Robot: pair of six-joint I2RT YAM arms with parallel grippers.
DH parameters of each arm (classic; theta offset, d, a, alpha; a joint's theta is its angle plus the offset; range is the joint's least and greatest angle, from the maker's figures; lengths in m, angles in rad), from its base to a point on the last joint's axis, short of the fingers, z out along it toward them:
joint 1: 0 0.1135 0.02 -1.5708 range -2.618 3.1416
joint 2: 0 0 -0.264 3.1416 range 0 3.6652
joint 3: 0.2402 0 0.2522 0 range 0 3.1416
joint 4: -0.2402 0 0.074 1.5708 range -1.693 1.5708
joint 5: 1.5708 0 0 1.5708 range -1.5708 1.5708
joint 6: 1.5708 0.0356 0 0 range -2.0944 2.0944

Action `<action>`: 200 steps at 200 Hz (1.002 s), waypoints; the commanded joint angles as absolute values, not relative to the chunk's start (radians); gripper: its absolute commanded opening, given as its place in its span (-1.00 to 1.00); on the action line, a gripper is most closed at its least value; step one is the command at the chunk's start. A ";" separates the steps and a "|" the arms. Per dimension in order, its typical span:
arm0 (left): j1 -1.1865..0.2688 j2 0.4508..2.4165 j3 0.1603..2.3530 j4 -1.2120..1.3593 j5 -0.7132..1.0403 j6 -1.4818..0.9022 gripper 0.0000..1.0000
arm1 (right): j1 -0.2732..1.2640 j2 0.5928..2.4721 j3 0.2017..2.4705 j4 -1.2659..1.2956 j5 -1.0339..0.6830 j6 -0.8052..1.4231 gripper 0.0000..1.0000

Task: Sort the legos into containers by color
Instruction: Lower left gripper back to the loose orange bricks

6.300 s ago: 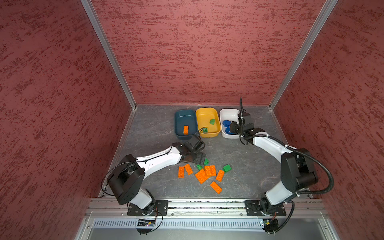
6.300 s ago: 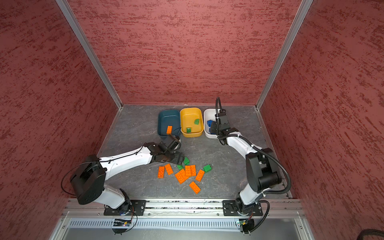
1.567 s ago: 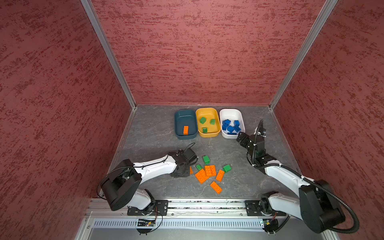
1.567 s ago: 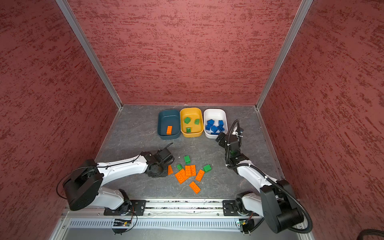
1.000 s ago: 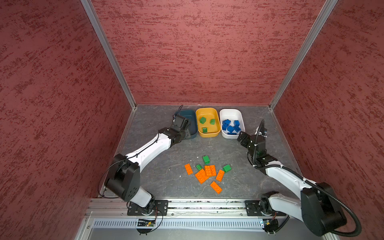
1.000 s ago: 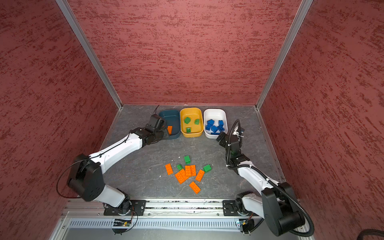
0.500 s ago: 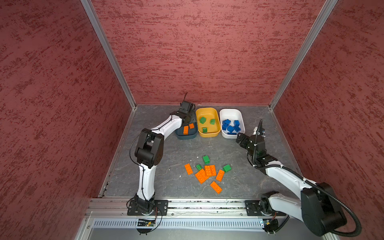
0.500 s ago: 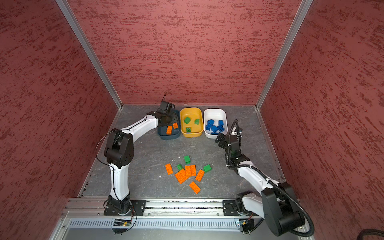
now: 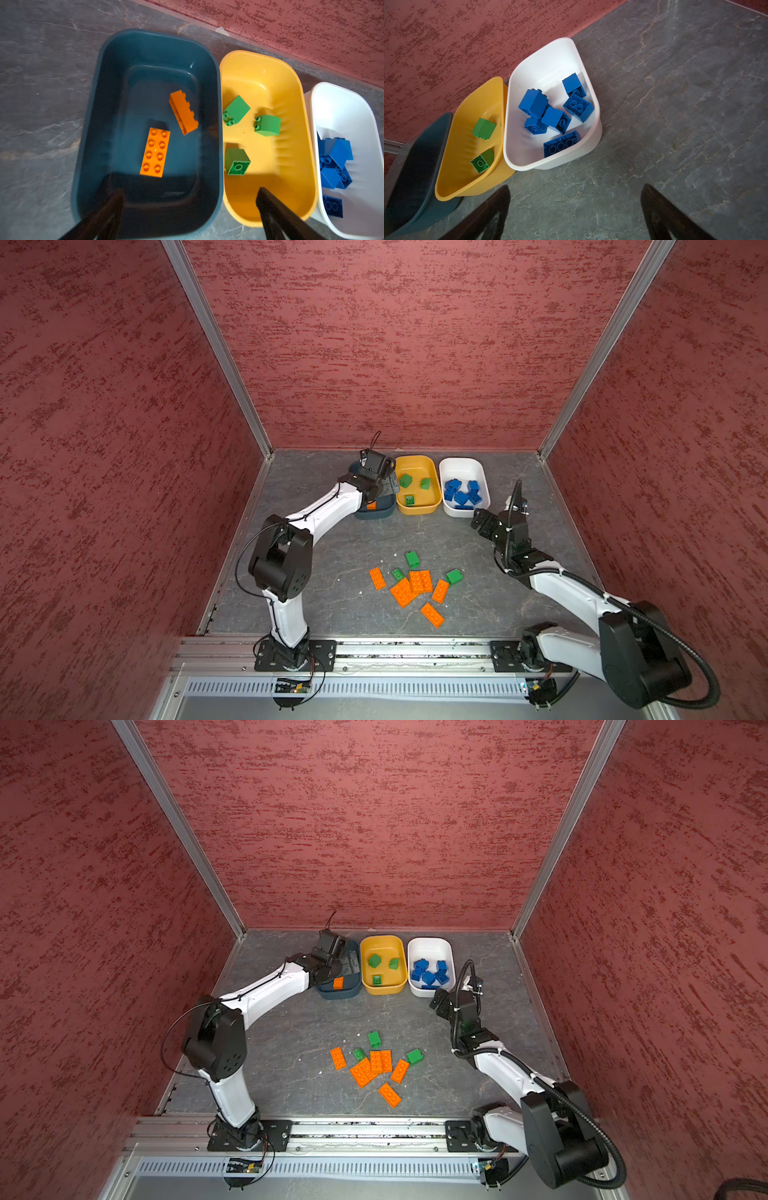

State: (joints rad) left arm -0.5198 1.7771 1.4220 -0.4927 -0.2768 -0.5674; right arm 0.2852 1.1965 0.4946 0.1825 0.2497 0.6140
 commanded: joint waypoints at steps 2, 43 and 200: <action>-0.558 1.675 1.344 -0.554 -0.406 -0.617 0.99 | 0.282 1.206 0.517 0.191 0.306 0.634 0.98; -0.648 1.519 1.208 -0.769 -0.440 -0.760 0.99 | 0.282 1.200 0.506 0.214 0.328 0.636 0.98; -0.817 1.506 0.932 -0.918 -0.083 -1.014 0.72 | 0.282 1.220 0.445 0.396 0.304 0.701 0.98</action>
